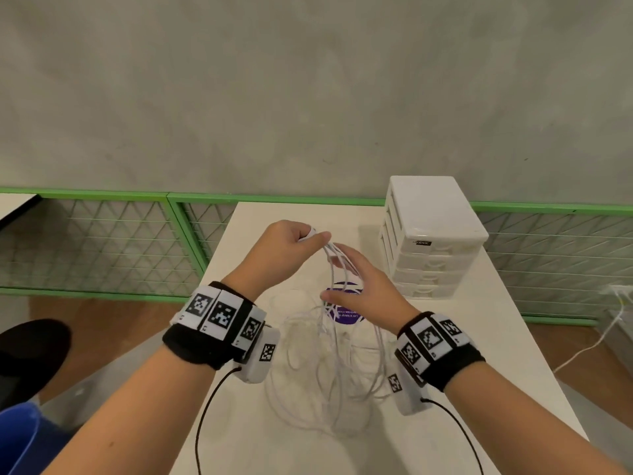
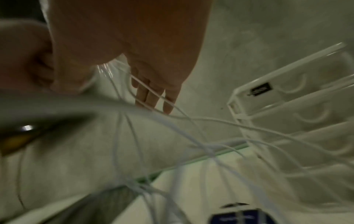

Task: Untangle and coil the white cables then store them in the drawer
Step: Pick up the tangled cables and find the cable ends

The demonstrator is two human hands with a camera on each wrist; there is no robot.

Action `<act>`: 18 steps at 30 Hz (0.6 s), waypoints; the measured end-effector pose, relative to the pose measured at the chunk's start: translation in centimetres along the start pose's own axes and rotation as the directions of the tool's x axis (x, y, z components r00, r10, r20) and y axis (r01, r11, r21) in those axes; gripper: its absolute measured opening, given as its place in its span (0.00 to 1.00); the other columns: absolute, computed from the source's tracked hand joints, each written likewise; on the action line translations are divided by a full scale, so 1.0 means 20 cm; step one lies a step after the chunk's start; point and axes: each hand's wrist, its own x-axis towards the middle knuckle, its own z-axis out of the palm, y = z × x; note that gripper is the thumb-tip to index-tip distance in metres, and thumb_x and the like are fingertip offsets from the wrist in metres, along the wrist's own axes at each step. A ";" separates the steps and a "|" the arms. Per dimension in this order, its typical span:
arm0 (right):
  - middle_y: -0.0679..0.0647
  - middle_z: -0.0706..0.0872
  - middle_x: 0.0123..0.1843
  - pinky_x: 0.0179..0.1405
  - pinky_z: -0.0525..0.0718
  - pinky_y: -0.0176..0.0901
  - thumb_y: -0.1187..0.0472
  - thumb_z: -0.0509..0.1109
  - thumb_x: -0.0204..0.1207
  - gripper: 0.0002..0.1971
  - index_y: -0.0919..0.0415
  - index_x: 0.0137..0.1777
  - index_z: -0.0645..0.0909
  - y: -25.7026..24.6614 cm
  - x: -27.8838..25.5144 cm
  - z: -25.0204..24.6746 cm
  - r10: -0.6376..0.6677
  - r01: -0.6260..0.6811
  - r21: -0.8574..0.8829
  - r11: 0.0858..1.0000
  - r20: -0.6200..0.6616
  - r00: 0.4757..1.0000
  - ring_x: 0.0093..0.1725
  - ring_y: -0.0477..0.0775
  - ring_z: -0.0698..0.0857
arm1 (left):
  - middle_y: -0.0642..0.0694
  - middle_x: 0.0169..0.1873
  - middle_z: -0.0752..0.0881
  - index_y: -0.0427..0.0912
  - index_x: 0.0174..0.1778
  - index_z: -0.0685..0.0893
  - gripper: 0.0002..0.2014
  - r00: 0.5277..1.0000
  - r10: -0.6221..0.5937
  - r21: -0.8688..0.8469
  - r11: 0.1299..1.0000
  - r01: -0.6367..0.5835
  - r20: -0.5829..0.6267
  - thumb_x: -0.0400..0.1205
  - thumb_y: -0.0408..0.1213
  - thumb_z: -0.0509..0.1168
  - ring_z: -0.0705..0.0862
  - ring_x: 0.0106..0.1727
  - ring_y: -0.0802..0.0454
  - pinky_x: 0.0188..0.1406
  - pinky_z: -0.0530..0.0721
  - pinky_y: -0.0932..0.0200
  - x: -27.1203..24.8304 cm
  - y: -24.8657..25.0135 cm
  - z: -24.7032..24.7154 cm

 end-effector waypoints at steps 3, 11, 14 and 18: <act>0.49 0.87 0.46 0.52 0.80 0.37 0.56 0.67 0.79 0.13 0.46 0.63 0.76 -0.11 0.05 0.02 -0.058 0.059 0.072 0.996 -0.014 0.998 0.46 0.40 0.84 | 0.51 0.20 0.62 0.28 0.28 0.73 0.26 1.000 0.022 0.041 0.999 -0.022 -0.002 0.82 0.48 0.65 0.61 0.20 0.57 0.23 0.59 0.60 0.01 0.00 0.01; 0.45 0.81 0.37 0.38 0.76 0.42 0.61 0.61 0.82 0.08 0.48 0.45 0.79 -0.11 0.11 -0.09 -0.180 0.178 -0.040 0.983 -0.055 0.982 0.35 0.48 0.76 | 0.52 0.20 0.72 0.45 0.29 0.74 0.27 0.861 -0.178 0.126 0.983 0.134 0.477 0.86 0.57 0.43 0.67 0.22 0.55 0.26 0.66 0.60 -0.08 -0.06 0.01; 0.44 0.81 0.38 0.40 0.75 0.43 0.63 0.59 0.82 0.07 0.52 0.46 0.77 -0.04 0.11 -0.05 -0.228 0.226 -0.137 0.965 -0.003 0.974 0.36 0.42 0.77 | 0.55 0.14 0.66 0.42 0.28 0.71 0.28 0.814 -0.078 -0.133 0.973 0.186 0.576 0.85 0.58 0.44 0.60 0.18 0.58 0.20 0.59 0.64 -0.11 -0.03 0.05; 0.57 0.85 0.41 0.41 0.79 0.48 0.61 0.55 0.82 0.07 0.53 0.51 0.75 0.03 0.10 0.03 -0.164 0.169 -0.186 0.968 0.041 0.986 0.39 0.55 0.82 | 0.56 0.13 0.64 0.41 0.23 0.73 0.30 0.837 0.105 -0.553 0.793 0.256 0.538 0.83 0.58 0.46 0.58 0.16 0.59 0.18 0.56 0.69 -0.09 0.01 0.08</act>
